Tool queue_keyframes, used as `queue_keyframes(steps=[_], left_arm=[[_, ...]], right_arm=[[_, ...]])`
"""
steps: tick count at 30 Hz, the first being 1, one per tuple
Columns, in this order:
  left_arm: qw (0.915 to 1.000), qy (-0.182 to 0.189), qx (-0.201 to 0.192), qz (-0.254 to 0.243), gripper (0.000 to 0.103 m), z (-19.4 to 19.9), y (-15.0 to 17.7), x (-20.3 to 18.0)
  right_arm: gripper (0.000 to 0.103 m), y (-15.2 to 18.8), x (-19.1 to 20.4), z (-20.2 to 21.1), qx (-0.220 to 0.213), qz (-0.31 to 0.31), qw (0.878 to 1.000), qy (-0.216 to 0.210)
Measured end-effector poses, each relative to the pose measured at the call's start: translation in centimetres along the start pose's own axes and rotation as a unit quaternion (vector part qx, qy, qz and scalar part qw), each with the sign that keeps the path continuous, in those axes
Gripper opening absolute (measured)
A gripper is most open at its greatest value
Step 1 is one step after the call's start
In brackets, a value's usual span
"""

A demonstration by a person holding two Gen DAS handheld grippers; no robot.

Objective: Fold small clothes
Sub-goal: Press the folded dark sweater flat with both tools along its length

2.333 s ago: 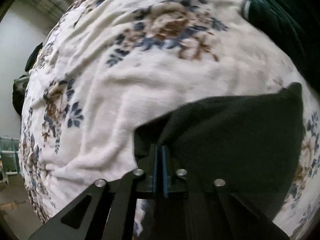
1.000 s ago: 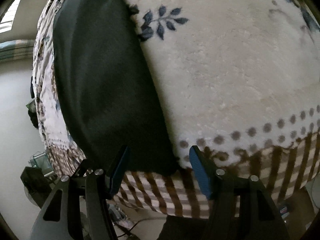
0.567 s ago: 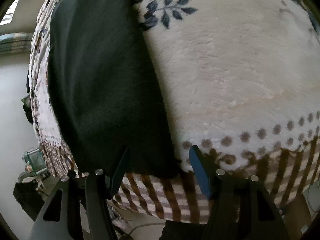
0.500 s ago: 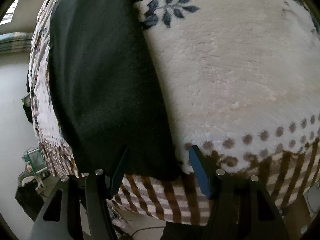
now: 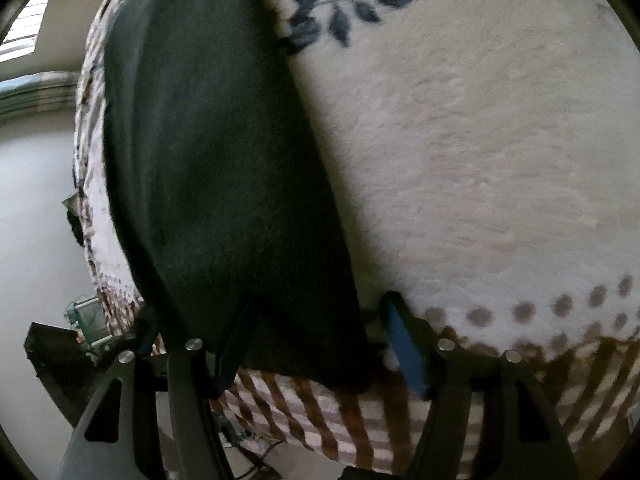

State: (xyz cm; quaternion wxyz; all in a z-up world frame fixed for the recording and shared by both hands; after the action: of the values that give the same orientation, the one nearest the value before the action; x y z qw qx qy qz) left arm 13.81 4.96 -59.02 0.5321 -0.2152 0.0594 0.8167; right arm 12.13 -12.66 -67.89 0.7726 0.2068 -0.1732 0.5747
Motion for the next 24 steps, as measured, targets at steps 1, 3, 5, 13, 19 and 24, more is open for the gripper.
queue_keyframes(steps=[1, 3, 5, 13, 19, 24], left_arm=[[0.9999, -0.002, -0.014, 0.003, 0.004, 0.7, 0.3, 0.4], [0.9997, -0.006, -0.022, 0.007, 0.004, 1.6, 0.8, 1.3], [0.9997, -0.01, -0.022, 0.006, 0.004, 2.2, 1.1, 1.8], [0.9996, -0.024, 0.014, 0.009, 0.008, 0.3, 0.8, 3.7], [0.9942, 0.031, 0.031, 0.098, 0.041, 2.1, 0.4, 5.5], [0.9869, 0.094, 0.034, 0.126, 0.065, 1.3, -0.2, 4.6]], right_arm=[[0.035, 0.0, 0.4, 0.1, -0.007, 0.011, 1.0, -0.006], [0.008, 0.2, 0.5, 0.3, -0.012, 0.023, 1.0, -0.001], [0.008, 0.4, 0.6, 0.8, -0.023, 0.031, 0.999, 0.0], [0.008, 0.4, 0.0, 0.5, -0.016, 0.031, 0.999, 0.004], [0.025, 0.5, -0.4, 0.7, 0.017, 0.001, 0.999, -0.032], [0.053, 0.4, -0.4, 1.9, -0.003, 0.004, 0.998, -0.056]])
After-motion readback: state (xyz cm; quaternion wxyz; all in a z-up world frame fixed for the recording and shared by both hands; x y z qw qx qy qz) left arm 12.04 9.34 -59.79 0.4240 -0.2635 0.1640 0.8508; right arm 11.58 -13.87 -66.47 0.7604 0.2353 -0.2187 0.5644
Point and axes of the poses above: each gripper's, at about its wrist camera, not at the fingertips, and z roughly against the way its jaws point, x to its left, y to its underside, the point moved 9 cm from there along -z, roughly the way its jaws point, and after that the axes turned 10 degrees about z, right-handed, at the moved point
